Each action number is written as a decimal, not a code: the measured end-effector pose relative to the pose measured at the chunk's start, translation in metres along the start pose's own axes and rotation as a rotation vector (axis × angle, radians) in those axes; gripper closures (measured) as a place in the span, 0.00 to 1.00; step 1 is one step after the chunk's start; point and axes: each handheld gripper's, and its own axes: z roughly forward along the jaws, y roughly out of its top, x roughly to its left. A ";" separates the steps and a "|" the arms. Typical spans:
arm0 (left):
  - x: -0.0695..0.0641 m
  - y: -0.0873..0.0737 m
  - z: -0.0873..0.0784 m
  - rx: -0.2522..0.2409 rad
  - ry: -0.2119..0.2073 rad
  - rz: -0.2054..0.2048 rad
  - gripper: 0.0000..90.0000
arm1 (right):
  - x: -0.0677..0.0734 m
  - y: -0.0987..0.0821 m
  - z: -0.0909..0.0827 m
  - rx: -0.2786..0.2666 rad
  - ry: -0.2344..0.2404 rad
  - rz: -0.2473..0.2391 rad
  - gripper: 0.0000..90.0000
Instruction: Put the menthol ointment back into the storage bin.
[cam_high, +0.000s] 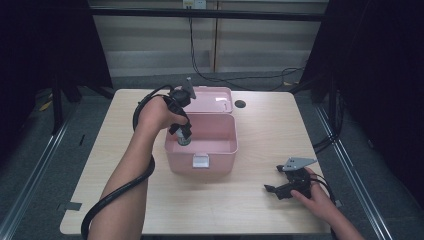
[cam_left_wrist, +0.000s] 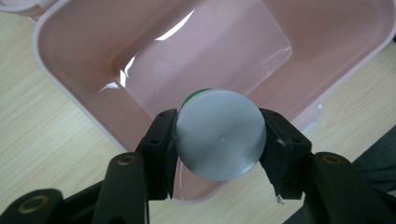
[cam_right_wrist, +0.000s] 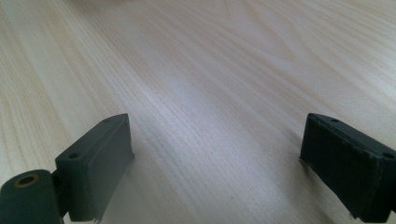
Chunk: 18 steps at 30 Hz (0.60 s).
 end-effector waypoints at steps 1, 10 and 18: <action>0.000 0.001 0.002 -0.002 -0.003 -0.002 0.56 | 0.000 0.000 0.000 0.000 -0.001 0.000 0.09; 0.002 0.008 0.015 -0.015 -0.001 -0.032 0.56 | 0.000 0.000 0.000 0.000 0.000 0.000 0.09; 0.004 0.014 0.026 -0.019 0.010 -0.041 0.56 | 0.000 0.000 0.000 0.000 0.000 0.000 0.09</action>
